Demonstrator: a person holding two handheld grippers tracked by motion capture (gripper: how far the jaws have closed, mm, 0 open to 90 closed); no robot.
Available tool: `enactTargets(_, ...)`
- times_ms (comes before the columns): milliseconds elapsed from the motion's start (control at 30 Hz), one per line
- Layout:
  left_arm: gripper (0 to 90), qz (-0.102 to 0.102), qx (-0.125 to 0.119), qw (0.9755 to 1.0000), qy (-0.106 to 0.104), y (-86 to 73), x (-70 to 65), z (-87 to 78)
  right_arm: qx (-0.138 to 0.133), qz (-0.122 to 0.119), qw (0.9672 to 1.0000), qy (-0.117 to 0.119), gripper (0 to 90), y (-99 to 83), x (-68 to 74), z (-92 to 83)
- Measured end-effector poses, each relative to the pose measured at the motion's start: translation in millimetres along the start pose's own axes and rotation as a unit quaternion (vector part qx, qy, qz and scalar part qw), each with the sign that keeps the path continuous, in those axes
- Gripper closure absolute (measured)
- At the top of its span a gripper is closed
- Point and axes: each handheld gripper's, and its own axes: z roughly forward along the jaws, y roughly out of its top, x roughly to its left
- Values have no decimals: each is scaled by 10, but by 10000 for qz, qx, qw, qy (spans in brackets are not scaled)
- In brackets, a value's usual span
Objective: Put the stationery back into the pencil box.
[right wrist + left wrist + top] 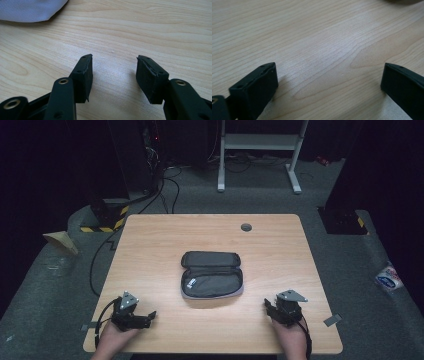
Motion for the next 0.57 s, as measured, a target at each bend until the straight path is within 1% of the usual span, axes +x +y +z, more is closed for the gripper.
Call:
enactTargets(167, 41, 21, -8, 10000, -30, 16, -11, 19, -2, -27, 10000, 19, 469, 1, -2, 1)
enactTargets(567, 43, 17, -9, 10000, -29, 15, -11, 19, 6, -15, 10000, 36, 464, 3, 0, 3)
